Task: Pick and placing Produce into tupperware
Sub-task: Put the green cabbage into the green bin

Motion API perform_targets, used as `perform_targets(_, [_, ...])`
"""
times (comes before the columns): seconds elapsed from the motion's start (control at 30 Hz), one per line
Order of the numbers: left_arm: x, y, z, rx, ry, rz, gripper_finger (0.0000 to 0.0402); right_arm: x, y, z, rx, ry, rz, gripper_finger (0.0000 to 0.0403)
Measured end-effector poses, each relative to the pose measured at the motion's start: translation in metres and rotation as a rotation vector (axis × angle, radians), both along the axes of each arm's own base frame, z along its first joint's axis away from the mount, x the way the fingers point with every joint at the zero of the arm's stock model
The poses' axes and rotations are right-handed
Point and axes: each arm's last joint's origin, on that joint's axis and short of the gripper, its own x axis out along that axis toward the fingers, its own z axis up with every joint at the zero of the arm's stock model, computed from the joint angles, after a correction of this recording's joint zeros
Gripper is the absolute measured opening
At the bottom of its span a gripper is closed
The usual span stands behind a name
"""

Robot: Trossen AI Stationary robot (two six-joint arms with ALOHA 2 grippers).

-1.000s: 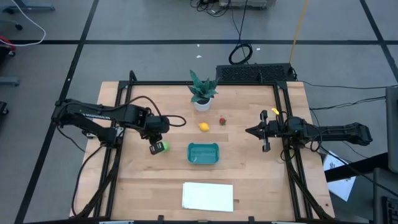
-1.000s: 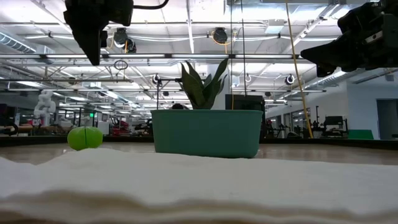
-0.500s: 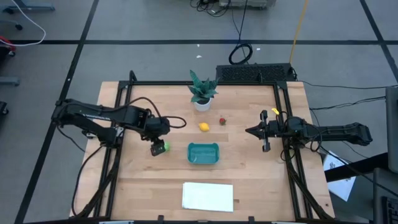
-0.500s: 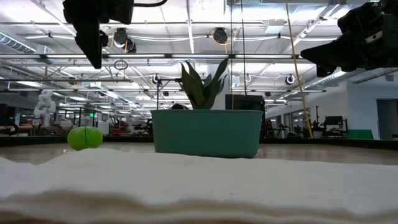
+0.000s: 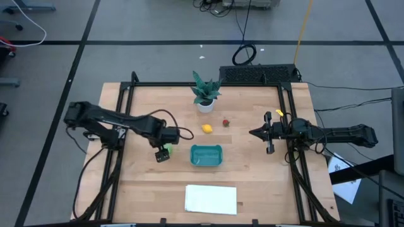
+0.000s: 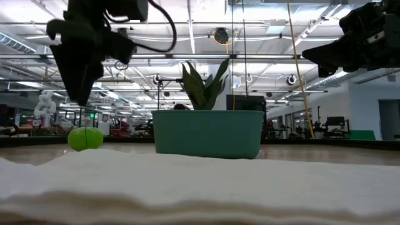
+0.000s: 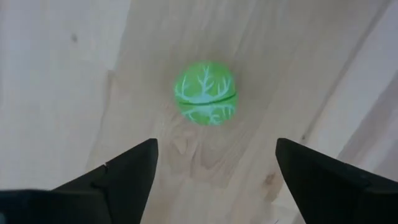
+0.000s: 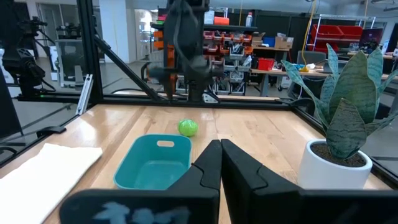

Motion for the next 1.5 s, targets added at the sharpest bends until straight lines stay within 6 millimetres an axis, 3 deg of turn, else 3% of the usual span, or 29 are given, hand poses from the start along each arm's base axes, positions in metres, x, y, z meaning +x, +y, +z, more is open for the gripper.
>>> perform_targets(0.2, [0.019,-0.001,-0.024,-0.045,0.005,-0.028,0.0333,0.0,0.0,0.0,0.0,0.0,0.0,0.0])
perform_targets(0.37, [0.024,0.0,-0.035,-0.01,0.031,-0.035,0.0333,0.0,0.0,-0.001,0.0,0.005,0.0,0.0])
perform_targets(0.87, [0.027,0.014,-0.035,0.084,0.005,0.055,0.0333,0.0,0.0,-0.001,0.0,0.008,0.0,0.0])
perform_targets(1.5, [0.019,0.004,-0.041,0.09,0.061,0.139,0.0333,0.0,0.0,-0.002,0.001,0.016,0.0,0.0])
